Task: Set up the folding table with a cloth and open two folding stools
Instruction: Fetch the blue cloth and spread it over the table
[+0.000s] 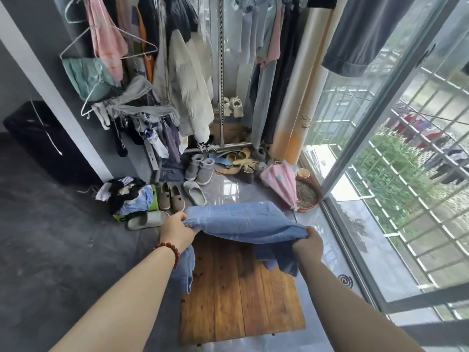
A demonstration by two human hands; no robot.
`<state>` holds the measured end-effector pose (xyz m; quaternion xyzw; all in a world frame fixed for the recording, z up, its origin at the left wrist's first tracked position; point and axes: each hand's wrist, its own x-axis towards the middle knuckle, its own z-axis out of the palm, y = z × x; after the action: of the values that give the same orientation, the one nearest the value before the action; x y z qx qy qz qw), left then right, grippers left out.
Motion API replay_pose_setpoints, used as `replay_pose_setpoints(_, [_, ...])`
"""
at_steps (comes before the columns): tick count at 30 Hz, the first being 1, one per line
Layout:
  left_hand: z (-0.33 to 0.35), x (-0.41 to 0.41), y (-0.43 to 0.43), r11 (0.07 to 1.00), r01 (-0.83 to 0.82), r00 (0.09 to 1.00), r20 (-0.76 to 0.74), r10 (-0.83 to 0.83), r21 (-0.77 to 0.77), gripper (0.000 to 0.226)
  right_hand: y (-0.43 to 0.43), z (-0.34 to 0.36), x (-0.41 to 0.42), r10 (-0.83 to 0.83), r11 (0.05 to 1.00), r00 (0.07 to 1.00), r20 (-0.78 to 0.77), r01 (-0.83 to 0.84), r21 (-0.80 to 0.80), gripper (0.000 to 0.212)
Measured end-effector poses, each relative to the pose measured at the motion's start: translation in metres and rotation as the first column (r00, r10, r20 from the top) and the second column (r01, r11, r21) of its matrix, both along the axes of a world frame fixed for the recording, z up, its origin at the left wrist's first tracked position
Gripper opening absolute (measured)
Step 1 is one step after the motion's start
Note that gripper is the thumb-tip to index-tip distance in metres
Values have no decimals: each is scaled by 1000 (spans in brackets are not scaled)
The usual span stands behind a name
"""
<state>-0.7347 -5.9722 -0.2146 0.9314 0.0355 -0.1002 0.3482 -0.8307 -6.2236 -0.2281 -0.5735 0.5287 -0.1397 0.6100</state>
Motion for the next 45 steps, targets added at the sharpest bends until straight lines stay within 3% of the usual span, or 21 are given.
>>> replay_pose_setpoints(4, [-1, -15, -29, 999, -39, 999, -2, 39, -19, 13, -40, 8, -9, 5, 998, 1000, -17, -6, -63, 7])
replay_pose_setpoints(6, [-1, -24, -47, 998, -62, 998, 9, 63, -26, 13, -59, 16, -16, 152, 974, 988, -22, -154, -164, 27])
replay_pose_setpoints(10, [0, -39, -80, 995, -102, 994, 35, 103, -18, 15, -95, 24, -26, 238, 939, 971, 25, -224, -261, 48])
replay_pose_setpoints(15, [-7, -53, -99, 982, -189, 981, 56, 188, 22, 13, -122, 22, -35, 408, 842, 912, -35, -391, -372, 57])
replay_pose_setpoints(20, [-16, -67, -97, 966, -246, 969, 49, 242, 85, 18, -136, 26, -47, 510, 779, 854, -108, -511, -363, 59])
replay_pose_setpoints(23, [-19, -75, -94, 960, -276, 961, 25, 275, 53, 21, -131, 30, -60, 512, 805, 851, -116, -522, -281, 28])
replay_pose_setpoints(30, [-19, -99, -88, 946, -321, 947, 9, 320, 39, 23, -116, 7, -82, 490, 827, 846, -212, -528, -196, 27])
replay_pose_setpoints(35, [-15, -117, -59, 967, -251, 967, 59, 248, 54, 26, -93, 0, -103, 493, 826, 841, -222, -533, -184, 20])
replay_pose_setpoints(45, [-31, -152, 5, 994, -10, 1000, -7, 10, 105, 32, -37, -53, -147, 422, 801, 755, -503, -570, -185, 29])
